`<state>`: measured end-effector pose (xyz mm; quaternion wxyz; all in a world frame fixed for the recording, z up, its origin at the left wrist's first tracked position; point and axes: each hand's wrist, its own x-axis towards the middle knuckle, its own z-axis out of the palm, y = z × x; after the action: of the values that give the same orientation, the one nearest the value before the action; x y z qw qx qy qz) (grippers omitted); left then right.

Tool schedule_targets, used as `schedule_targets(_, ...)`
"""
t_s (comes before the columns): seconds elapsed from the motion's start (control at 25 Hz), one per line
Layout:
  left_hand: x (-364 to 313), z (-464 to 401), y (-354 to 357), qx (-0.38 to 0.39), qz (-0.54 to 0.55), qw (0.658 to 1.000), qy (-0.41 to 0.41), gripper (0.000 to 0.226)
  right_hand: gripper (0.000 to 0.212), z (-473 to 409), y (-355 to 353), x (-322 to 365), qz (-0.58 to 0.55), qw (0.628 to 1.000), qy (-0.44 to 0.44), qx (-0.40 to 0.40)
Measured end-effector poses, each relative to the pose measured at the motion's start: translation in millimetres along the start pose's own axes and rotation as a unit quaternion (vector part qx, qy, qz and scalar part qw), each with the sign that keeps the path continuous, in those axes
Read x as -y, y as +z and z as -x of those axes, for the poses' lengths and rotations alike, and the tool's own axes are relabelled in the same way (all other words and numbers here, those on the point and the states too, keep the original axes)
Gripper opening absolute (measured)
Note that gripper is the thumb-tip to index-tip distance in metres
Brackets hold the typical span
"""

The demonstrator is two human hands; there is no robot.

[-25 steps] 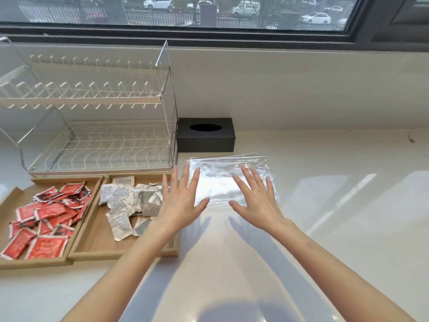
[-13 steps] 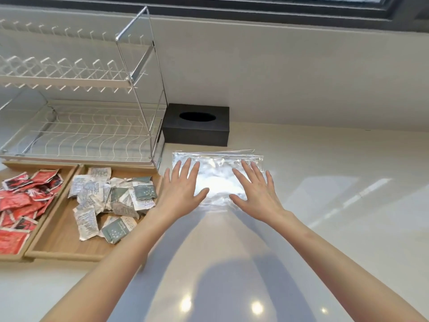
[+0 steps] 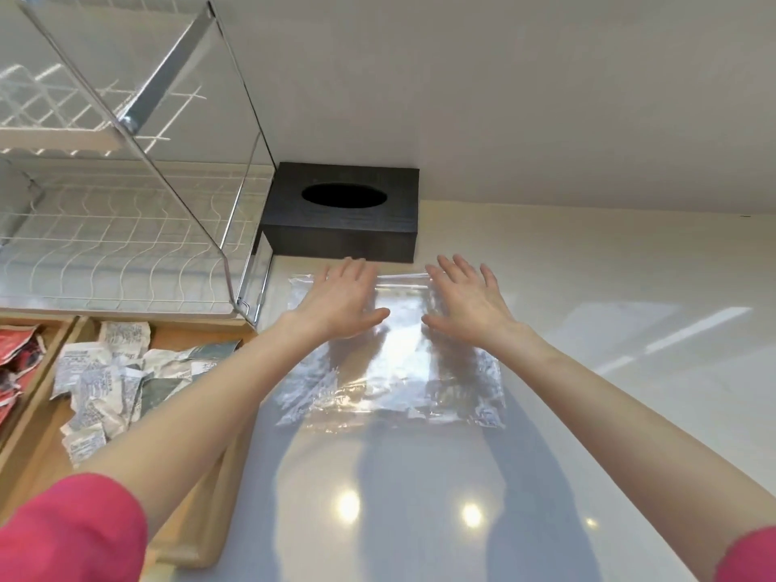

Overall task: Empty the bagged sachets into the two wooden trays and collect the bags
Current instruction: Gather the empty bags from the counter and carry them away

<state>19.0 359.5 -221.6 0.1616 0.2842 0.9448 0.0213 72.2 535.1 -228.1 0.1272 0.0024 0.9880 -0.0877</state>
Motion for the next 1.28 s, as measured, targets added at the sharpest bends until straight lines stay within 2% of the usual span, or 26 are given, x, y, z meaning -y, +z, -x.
schedule_targets(0.12,3.2,-21.5,4.2,0.016,-0.013,1.000,0.018,0.069,0.076,-16.8,5.3,-3.9,-0.025,1.000,0.003,0.018)
schedule_targets(0.28,3.8,-33.0,6.7,0.008,-0.015,1.000,0.009,0.061,0.076,-27.8,6.8,-3.9,-0.040,0.999,0.021,0.001)
schedule_targets(0.52,-3.9,-20.4,9.1,0.016,-0.011,1.000,0.010,0.045,0.036,-17.9,6.4,5.2,0.013,0.999,0.023,-0.020)
schedule_targets(0.68,-9.7,3.7,7.5,0.085,0.023,0.996,0.012,0.044,0.026,3.7,5.3,12.3,0.040,0.999,0.002,-0.003)
schedule_targets(0.76,-13.1,19.1,3.5,0.119,0.094,0.988,0.013,0.043,0.028,17.4,5.5,15.0,0.047,0.999,-0.001,0.013)
schedule_targets(0.92,-23.2,57.9,4.5,0.095,0.183,0.978,0.031,0.016,0.033,50.0,-1.2,24.7,0.067,0.997,-0.040,0.025)
schedule_targets(1.08,-31.6,100.9,16.8,0.090,0.288,0.953,0.018,0.014,0.042,85.2,-5.2,42.0,0.096,0.992,-0.081,0.030)
schedule_targets(1.2,-32.0,132.7,31.6,0.100,0.389,0.916,-0.009,0.020,0.064,116.2,4.0,52.3,0.074,0.993,-0.085,-0.037)
schedule_targets(1.28,-30.3,150.5,42.6,0.090,0.443,0.891,-0.029,0.015,0.076,138.7,14.0,54.3,0.002,0.993,-0.062,-0.098)
